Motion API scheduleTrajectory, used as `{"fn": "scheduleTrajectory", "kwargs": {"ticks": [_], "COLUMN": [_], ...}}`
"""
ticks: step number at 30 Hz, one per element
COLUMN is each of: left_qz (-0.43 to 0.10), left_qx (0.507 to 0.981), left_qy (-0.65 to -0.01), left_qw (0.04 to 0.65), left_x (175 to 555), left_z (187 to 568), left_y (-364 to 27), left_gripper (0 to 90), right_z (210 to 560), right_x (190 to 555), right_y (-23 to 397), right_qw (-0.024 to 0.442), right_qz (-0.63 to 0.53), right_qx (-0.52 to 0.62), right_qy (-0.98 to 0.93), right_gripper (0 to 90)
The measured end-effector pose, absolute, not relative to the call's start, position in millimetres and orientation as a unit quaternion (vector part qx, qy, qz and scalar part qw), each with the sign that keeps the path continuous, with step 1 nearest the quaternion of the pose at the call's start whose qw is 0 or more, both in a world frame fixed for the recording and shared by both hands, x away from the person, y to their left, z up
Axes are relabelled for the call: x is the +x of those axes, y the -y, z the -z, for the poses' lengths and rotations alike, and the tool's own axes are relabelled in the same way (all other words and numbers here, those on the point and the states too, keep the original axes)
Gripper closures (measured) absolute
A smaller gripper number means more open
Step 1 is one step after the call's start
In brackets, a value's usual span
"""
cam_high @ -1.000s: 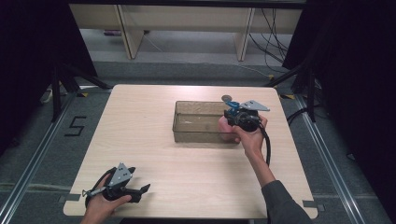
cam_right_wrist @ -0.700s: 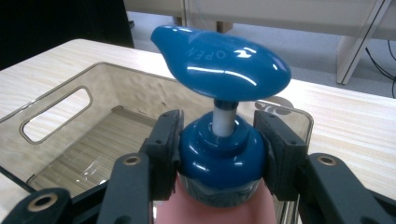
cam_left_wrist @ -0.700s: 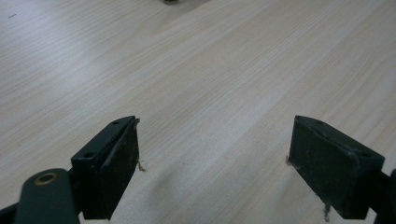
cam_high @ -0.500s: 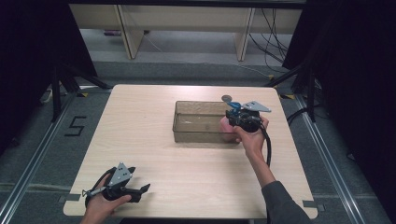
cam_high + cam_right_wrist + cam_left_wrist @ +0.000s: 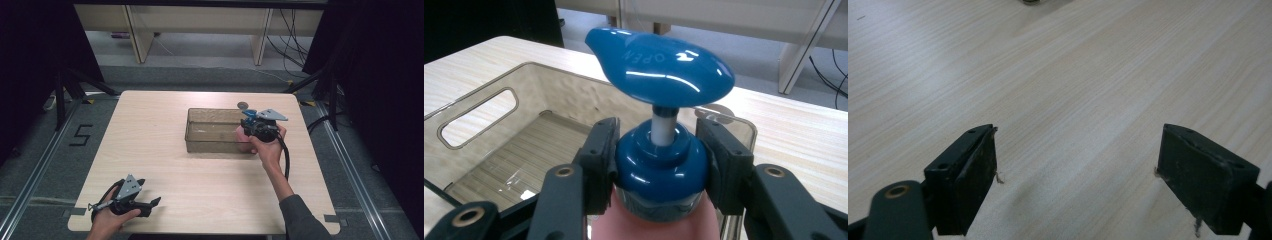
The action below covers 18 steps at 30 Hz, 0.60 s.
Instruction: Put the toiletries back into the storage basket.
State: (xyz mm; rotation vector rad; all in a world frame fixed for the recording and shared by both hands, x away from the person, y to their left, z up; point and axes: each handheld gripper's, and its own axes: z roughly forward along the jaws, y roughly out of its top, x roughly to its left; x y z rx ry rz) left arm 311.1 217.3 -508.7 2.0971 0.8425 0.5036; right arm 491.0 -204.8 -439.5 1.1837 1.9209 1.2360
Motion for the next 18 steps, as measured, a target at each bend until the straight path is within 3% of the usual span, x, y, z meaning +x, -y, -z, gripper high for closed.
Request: {"fn": "scheduleTrajectory", "kwargs": {"ticks": [2, 8, 18], "left_qz": [-0.194, -0.196, -0.195], "left_qx": [0.821, 0.82, 0.82], "left_qy": [-0.344, -0.343, -0.342], "left_qw": [0.412, 0.415, 0.415], "left_x": [310, 310, 310], "left_z": [509, 509, 509], "left_y": [-215, -215, -215], "left_gripper": [15.7, 15.7, 15.7], "right_z": [439, 434, 428], "right_x": [489, 489, 481], "right_y": [203, 206, 218], "right_qw": [0.274, 0.256, 0.244], "right_qz": [-0.456, -0.478, -0.495], "right_qx": [0.456, 0.469, 0.476], "right_qy": [-0.713, -0.697, -0.685], "right_gripper": [51.9, 34.3, 24.7]}}
